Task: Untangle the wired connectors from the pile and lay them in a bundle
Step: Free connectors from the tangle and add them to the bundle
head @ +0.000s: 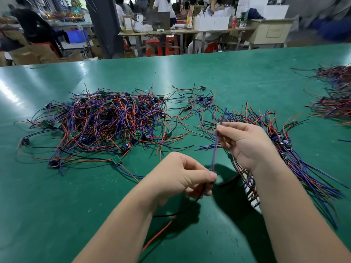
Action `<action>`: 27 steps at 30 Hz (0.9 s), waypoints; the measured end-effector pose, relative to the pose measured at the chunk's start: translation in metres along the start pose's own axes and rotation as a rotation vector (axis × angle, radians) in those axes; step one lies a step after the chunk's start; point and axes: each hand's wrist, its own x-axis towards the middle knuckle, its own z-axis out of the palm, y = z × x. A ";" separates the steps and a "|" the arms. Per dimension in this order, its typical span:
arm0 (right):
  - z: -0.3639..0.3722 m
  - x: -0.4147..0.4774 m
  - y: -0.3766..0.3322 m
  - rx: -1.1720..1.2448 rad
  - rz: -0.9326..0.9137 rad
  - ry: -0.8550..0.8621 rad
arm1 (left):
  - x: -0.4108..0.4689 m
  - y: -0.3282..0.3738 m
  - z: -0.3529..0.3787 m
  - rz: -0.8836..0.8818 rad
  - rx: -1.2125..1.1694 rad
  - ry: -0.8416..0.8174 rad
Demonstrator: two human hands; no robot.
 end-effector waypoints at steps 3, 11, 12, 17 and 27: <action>-0.010 0.002 -0.006 0.075 -0.067 0.067 | -0.002 -0.002 0.003 -0.045 0.065 -0.091; -0.016 0.006 -0.007 0.021 -0.218 0.252 | -0.002 -0.004 0.010 -0.073 0.092 -0.066; -0.017 0.006 -0.006 0.014 -0.228 0.260 | -0.003 -0.004 0.010 -0.081 0.058 -0.108; -0.006 0.008 0.000 0.062 -0.130 0.091 | -0.008 0.000 0.001 -0.048 -0.153 -0.310; 0.006 -0.009 0.016 -0.305 -0.111 -0.574 | 0.002 0.013 -0.011 0.153 -0.768 0.085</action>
